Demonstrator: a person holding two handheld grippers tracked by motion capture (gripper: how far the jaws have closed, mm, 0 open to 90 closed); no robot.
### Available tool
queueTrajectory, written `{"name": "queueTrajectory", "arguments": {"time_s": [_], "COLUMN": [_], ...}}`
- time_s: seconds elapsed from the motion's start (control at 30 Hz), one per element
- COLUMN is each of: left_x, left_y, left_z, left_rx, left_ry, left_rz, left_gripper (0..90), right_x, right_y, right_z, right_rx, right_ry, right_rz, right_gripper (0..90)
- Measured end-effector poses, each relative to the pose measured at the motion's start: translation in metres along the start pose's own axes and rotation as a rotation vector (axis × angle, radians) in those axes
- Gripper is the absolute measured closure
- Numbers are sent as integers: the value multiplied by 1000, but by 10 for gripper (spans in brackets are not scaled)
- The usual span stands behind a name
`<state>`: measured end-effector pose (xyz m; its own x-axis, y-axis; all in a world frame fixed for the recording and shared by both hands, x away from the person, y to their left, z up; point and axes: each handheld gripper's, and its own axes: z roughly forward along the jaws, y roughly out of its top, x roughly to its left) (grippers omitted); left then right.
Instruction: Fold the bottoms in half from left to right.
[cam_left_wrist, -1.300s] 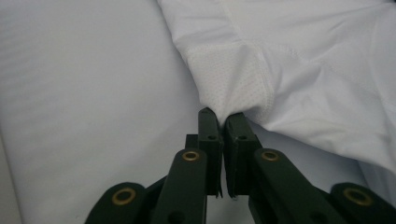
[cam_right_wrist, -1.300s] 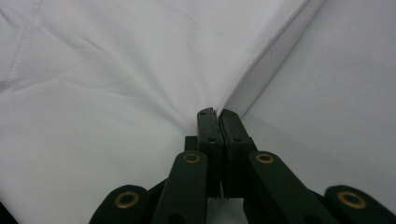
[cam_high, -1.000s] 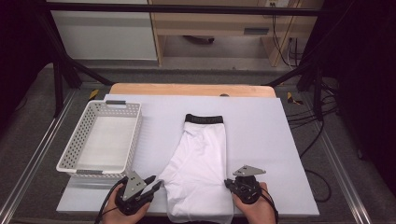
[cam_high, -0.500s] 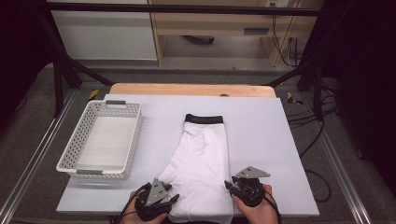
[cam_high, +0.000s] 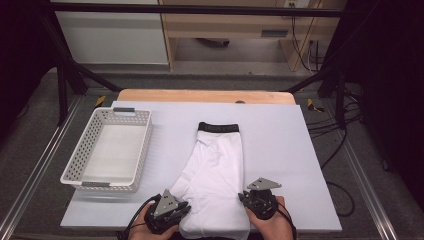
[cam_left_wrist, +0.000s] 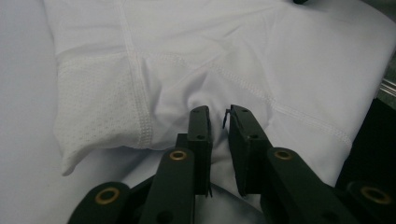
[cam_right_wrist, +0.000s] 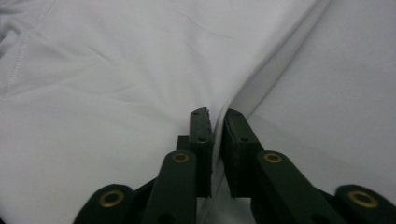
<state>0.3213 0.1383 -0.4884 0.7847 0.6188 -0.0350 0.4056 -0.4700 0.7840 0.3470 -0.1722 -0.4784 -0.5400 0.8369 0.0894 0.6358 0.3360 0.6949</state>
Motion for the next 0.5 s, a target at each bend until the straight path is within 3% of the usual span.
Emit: {"name": "queueTrajectory", "arguments": {"time_s": [0.07,0.23,0.5], "left_x": [0,-3,-23], "left_y": [-1,-1,-6], "left_z": [0,-1,-13], "left_rx": [-6,-10,7], "left_ry": [5,18,-25], "left_rz": [2,15,39], "left_gripper": [876,893,894], "right_x": [0,-2,6], "right_y": [0,1,-11], "right_z": [0,0,-16], "right_rx": [2,3,38], "right_ry": [7,25,40], "right_rz": [-1,0,-41], "right_gripper": [878,890,887]}}
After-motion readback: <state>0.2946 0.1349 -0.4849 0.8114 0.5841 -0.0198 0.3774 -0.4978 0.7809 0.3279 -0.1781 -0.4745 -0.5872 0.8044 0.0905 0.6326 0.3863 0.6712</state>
